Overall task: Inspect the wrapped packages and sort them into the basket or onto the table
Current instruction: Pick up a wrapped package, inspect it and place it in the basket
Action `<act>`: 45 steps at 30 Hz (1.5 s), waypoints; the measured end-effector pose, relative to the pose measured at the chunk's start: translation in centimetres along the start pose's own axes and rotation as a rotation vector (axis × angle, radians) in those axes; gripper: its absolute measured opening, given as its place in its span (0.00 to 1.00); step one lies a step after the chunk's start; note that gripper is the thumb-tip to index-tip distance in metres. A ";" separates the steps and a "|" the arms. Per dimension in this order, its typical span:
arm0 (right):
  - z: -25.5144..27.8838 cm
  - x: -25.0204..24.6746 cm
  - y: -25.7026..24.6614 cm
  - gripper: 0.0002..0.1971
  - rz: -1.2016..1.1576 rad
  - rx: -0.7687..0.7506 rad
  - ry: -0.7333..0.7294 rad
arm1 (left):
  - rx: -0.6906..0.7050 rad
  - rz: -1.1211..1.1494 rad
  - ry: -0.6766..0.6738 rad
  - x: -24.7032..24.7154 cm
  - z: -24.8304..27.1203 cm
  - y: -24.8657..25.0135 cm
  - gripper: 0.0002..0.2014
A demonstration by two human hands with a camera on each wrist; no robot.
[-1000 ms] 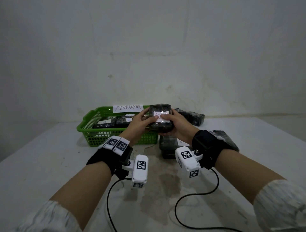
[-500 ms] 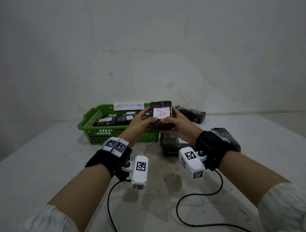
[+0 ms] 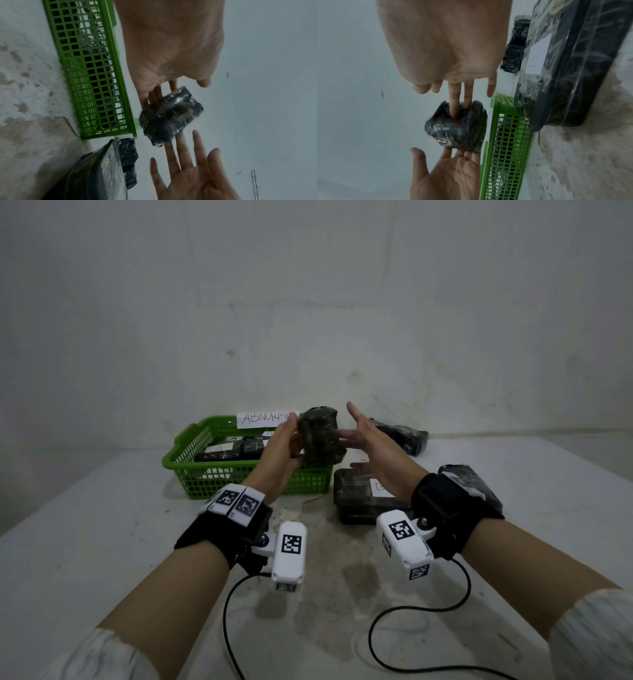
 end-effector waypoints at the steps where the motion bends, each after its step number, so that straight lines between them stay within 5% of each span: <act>1: 0.0 0.0 0.1 0.25 0.042 -0.004 -0.005 | -0.012 0.012 -0.006 0.0 0.0 0.0 0.19; 5: 0.5 0.5 -0.1 0.21 0.080 -0.015 -0.013 | -0.052 -0.007 0.085 -0.8 -0.3 -0.7 0.24; 8: 0.1 -0.2 -0.4 0.14 0.026 -0.049 0.144 | -0.065 0.024 0.058 -0.5 -0.2 -0.9 0.17; 14: -0.1 2.0 0.6 0.21 -0.069 0.112 0.087 | -0.067 0.023 -0.072 2.1 0.4 -0.4 0.14; 26: -0.1 1.5 0.5 0.17 -0.070 0.066 0.187 | -0.080 -0.046 -0.039 2.1 0.2 -1.0 0.20; 45: 0.1 1.3 0.4 0.40 -0.016 0.065 0.111 | -0.090 -0.090 -0.088 0.9 0.6 -1.2 0.27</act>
Point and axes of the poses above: each hand's wrist, its own z-axis away from the middle knuckle, its own x-axis out of the palm, y = z × x, the point moved 6 cm from there along -z, towards the middle knuckle, and after that the axes turned 5 degrees about -z, right-handed, at the moved point
